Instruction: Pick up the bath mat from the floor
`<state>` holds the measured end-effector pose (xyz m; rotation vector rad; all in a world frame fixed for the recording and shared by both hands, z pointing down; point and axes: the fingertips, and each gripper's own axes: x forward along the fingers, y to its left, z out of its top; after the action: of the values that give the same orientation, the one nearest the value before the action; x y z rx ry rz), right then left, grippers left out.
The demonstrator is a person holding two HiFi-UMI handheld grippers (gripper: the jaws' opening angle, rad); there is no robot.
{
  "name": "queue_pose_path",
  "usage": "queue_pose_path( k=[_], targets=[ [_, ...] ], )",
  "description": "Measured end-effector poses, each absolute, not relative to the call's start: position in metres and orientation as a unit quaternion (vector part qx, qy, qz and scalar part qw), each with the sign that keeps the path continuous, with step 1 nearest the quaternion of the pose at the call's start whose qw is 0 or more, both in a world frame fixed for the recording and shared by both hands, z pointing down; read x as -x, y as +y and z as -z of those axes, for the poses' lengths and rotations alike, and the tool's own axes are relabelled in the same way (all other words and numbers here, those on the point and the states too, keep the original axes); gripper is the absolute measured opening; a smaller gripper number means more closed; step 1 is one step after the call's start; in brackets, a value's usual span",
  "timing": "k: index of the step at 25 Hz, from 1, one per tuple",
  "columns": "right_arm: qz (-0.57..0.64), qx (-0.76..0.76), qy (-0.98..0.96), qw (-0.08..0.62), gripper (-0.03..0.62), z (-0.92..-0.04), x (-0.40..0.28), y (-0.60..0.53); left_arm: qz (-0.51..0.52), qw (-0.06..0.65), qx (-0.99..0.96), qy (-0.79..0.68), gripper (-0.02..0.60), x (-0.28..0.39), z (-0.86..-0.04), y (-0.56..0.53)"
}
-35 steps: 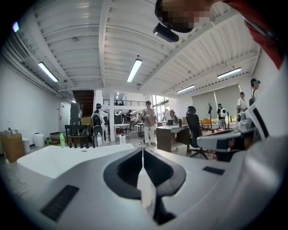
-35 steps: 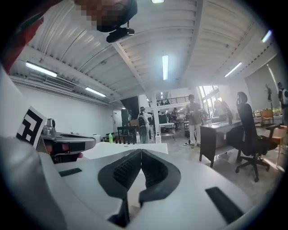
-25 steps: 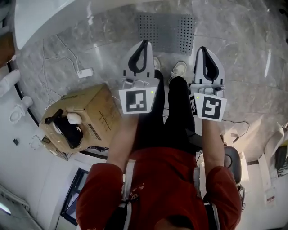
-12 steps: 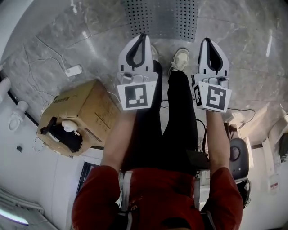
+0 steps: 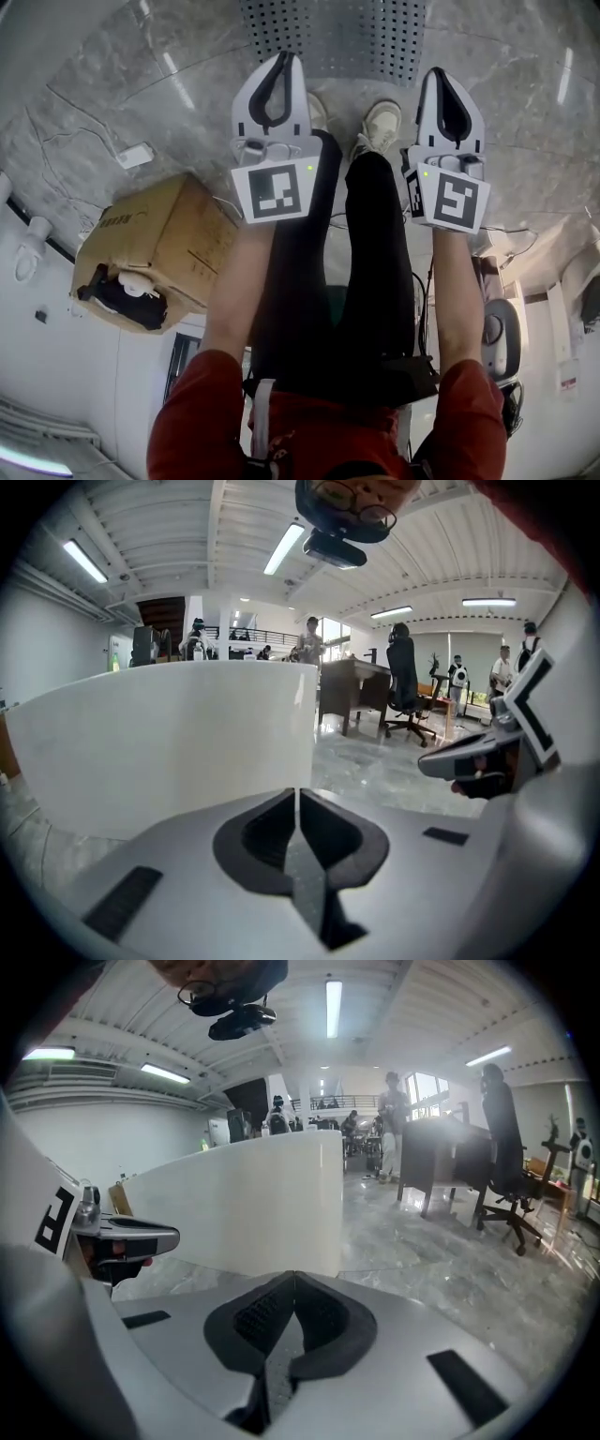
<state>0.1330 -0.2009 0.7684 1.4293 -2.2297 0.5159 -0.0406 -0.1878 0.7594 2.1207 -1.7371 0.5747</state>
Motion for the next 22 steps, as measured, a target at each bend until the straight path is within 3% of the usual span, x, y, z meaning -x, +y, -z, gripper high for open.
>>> queue_pose_path(
  k=[9,20,22],
  targets=[
    [-0.201,-0.489,-0.809,0.257,0.012,-0.874,-0.120,-0.209,-0.247,0.171,-0.726,-0.619,0.015,0.064,-0.865,-0.193],
    [-0.211,-0.479,-0.792,0.314,0.012,-0.974,-0.124,-0.211,-0.289,0.233,-0.687,-0.625,0.018,0.088,-0.971,-0.170],
    [-0.216,-0.482,-0.783,0.329,0.012,-0.991,-0.128,-0.208,-0.294,0.254,-0.676,-0.626,0.047,0.092,-0.988,-0.166]
  ],
)
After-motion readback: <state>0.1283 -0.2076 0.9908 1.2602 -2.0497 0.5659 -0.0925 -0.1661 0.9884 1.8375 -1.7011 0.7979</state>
